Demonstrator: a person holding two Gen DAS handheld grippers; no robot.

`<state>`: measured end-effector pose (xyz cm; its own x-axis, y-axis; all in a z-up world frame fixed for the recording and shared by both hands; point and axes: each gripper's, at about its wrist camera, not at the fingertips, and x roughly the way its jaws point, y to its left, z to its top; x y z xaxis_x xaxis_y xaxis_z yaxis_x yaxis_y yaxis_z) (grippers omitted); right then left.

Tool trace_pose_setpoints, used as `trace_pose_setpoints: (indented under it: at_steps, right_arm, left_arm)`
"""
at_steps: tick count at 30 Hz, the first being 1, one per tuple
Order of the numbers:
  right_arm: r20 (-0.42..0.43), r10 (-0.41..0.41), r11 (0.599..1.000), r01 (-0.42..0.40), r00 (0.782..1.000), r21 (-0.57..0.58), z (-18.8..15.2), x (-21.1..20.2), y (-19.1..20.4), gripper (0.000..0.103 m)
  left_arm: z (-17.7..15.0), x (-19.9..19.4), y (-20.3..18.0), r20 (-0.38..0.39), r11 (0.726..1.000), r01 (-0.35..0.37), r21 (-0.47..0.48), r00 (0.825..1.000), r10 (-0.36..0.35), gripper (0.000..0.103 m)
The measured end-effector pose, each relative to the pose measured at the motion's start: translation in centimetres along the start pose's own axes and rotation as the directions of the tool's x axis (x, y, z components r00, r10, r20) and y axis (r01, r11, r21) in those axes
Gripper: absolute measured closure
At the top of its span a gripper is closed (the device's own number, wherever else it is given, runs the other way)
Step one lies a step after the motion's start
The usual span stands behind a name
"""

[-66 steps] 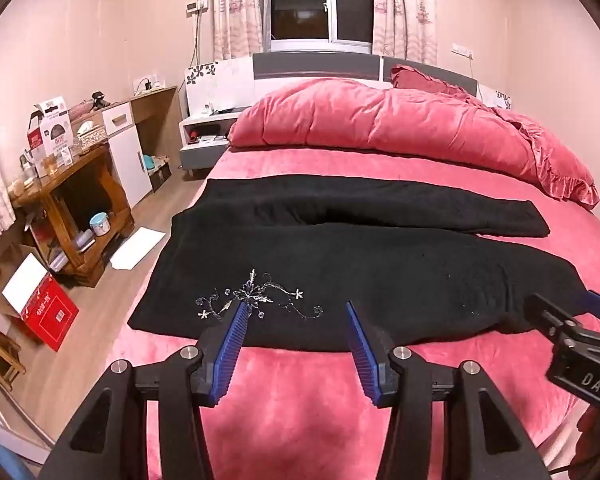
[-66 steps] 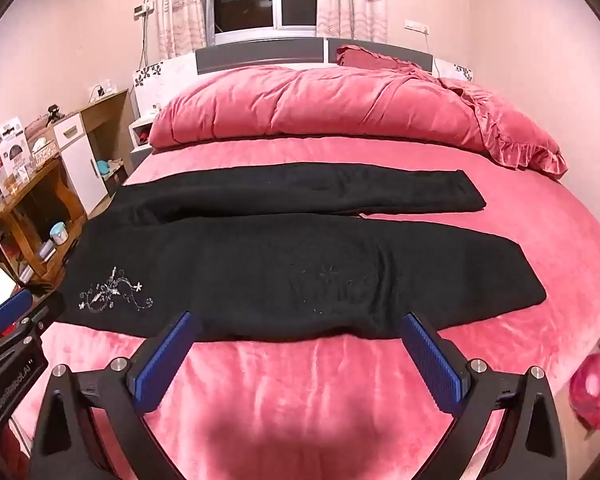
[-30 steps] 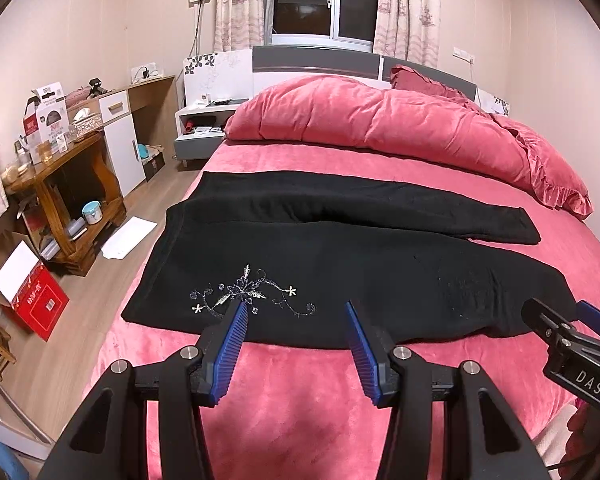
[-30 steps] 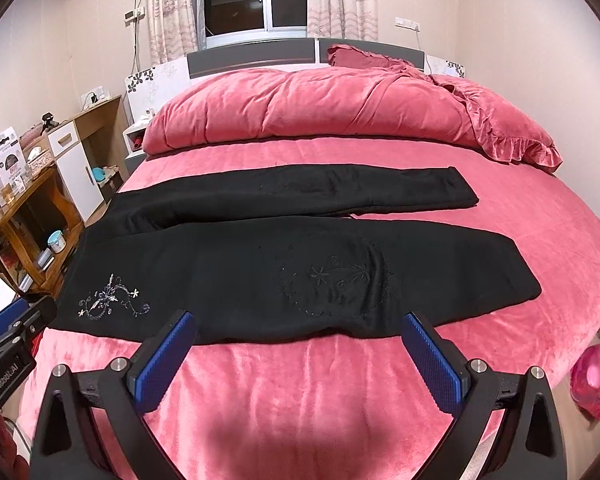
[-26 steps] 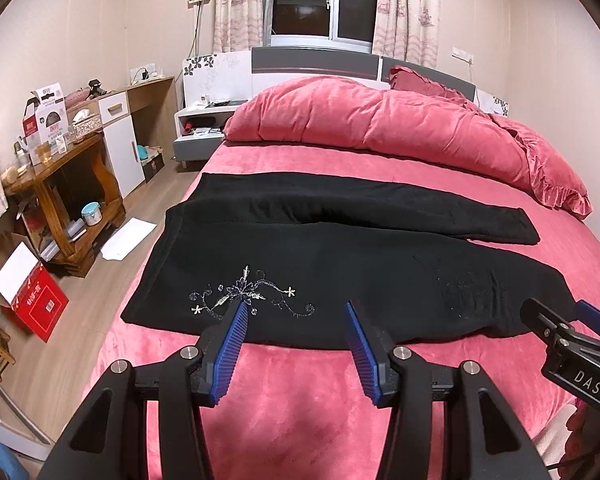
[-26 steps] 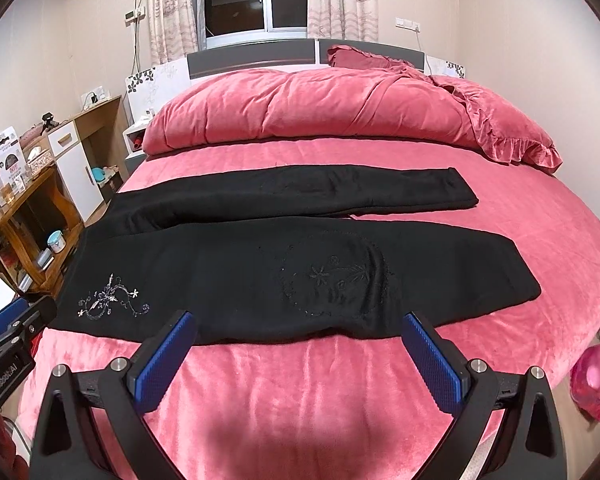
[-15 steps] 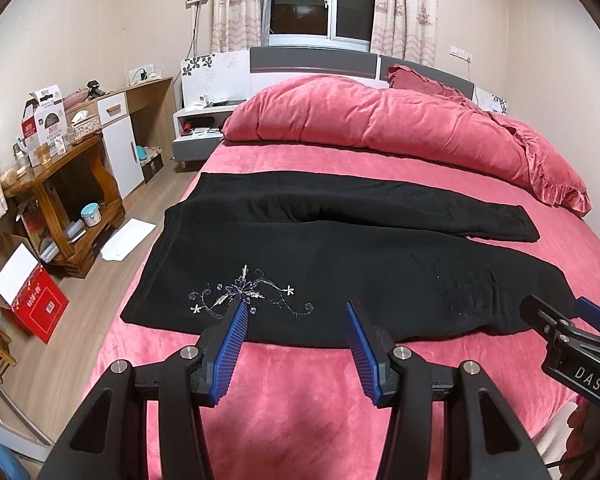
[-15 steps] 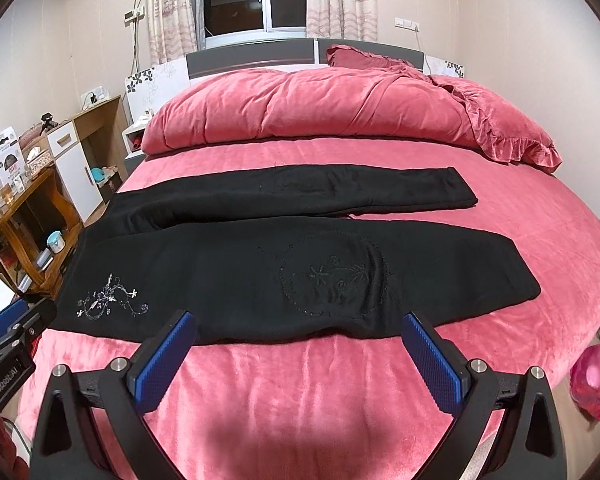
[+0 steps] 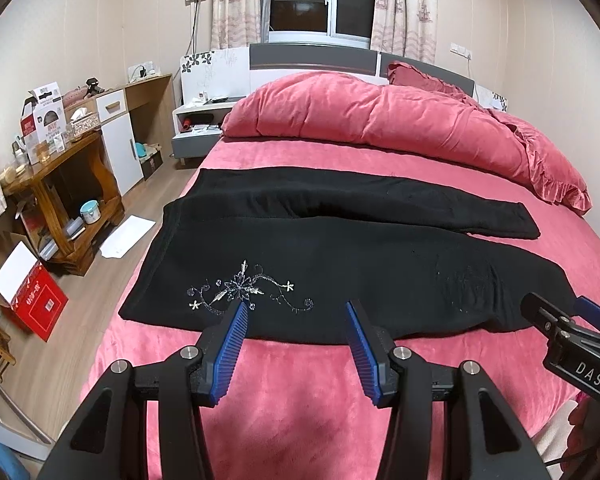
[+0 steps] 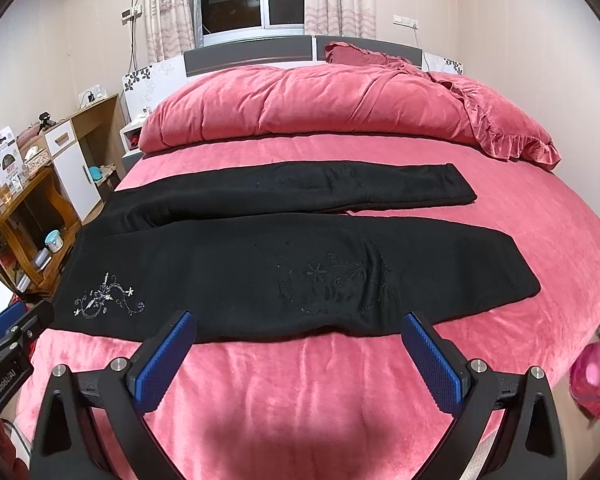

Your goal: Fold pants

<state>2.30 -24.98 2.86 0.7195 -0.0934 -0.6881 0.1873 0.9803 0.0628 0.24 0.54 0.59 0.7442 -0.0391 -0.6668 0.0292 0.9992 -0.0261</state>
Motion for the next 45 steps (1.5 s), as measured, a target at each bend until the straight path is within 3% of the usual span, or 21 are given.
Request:
trace_pose_setpoints:
  at_steps: [20, 26, 29, 31, 35, 39, 45]
  right_arm:
    - [-0.002, 0.003, 1.0, -0.003, 1.0, 0.002, -0.1, 0.5, -0.5, 0.0]
    - [0.051, 0.132, 0.991, -0.133, 0.99, 0.018, -0.2, 1.3, -1.7, 0.0]
    - [-0.015, 0.124, 0.991, -0.123, 0.992, 0.057, -0.5, 2.8, -2.8, 0.0]
    - [-0.077, 0.122, 0.988, -0.113, 0.99, 0.104, -0.9, 4.0, -3.8, 0.0]
    - [-0.138, 0.146, 0.964, -0.109, 0.98, 0.241, -2.2, 6.1, -6.6, 0.0]
    - [-0.161, 0.182, 0.935, -0.12, 0.97, 0.333, -3.1, 7.8, -9.2, 0.004]
    - [-0.116, 0.314, 0.829, -0.213, 0.942, 0.517, -4.6, 10.6, -14.4, 0.019]
  left_arm:
    - [-0.4, 1.3, 0.7, -0.047, 1.0, 0.004, -0.025, 0.999, -0.005, 0.052]
    - [-0.9, 3.4, 2.8, -0.114, 0.984, 0.116, -0.132, 0.985, -0.131, 0.052]
    - [-1.7, 4.9, 4.4, -0.159, 0.945, 0.221, -0.242, 0.952, -0.263, 0.052]
    - [-2.2, 6.1, 5.2, -0.199, 0.928, 0.23, -0.294, 0.935, -0.295, 0.052]
    - [-3.3, 7.5, 6.3, -0.221, 0.931, 0.19, -0.312, 0.939, -0.265, 0.052]
    - [-4.2, 8.8, 8.1, -0.214, 0.897, 0.21, -0.389, 0.926, -0.31, 0.053]
    - [-4.6, 9.9, 10.9, -0.165, 0.877, 0.188, -0.442, 0.944, -0.285, 0.053]
